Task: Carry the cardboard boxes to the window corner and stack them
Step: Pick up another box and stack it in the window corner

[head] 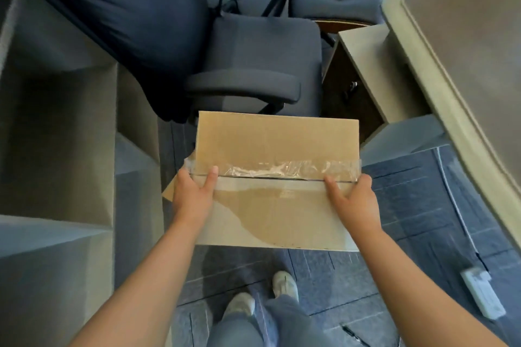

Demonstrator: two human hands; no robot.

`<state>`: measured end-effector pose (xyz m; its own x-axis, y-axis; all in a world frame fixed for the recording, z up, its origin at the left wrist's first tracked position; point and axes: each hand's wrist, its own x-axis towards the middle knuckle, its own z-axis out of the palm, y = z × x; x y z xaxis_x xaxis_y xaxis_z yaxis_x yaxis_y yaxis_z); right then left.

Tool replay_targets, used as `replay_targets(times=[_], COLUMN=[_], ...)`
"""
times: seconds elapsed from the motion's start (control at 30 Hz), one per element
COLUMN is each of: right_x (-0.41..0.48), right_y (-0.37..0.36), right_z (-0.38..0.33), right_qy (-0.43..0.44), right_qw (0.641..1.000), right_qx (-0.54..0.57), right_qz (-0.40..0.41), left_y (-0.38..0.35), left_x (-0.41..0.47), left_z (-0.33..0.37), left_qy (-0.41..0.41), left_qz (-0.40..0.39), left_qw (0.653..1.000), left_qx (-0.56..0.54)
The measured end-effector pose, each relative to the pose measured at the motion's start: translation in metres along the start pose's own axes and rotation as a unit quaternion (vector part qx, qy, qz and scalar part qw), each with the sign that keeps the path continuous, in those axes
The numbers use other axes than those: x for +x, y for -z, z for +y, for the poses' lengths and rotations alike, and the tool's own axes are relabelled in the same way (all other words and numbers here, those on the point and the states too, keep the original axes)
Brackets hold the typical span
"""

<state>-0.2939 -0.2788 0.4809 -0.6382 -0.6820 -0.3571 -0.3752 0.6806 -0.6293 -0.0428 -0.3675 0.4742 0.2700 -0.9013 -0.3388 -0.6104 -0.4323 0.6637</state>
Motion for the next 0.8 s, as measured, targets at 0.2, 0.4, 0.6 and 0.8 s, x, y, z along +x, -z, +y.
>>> replay_targets(times=[0.2,0.4,0.6,0.8], right_x=[-0.059,-0.143,-0.225,-0.327], right_y=[0.054,0.102,0.135,0.161], right_z=[0.011,0.058,0.113,0.174], right_qy=[-0.041,-0.144,-0.237,-0.319], right_qw=[0.989,0.951,0.894,0.818], right_qx=[0.050,0.103,0.135,0.165], right_qz=[0.131,0.254,0.356,0.450], left_y=[0.013,-0.016,-0.056,-0.082], left_x=[-0.024,-0.078,-0.164,-0.283], left_z=[0.058,0.103,0.126,0.125], left_qy=[-0.148,-0.273,-0.380,-0.465], left_qz=[-0.069,-0.188,-0.291,-0.383], left_qw=[0.985,0.941,0.872,0.785], left_qx=[0.053,0.073,0.099,0.142])
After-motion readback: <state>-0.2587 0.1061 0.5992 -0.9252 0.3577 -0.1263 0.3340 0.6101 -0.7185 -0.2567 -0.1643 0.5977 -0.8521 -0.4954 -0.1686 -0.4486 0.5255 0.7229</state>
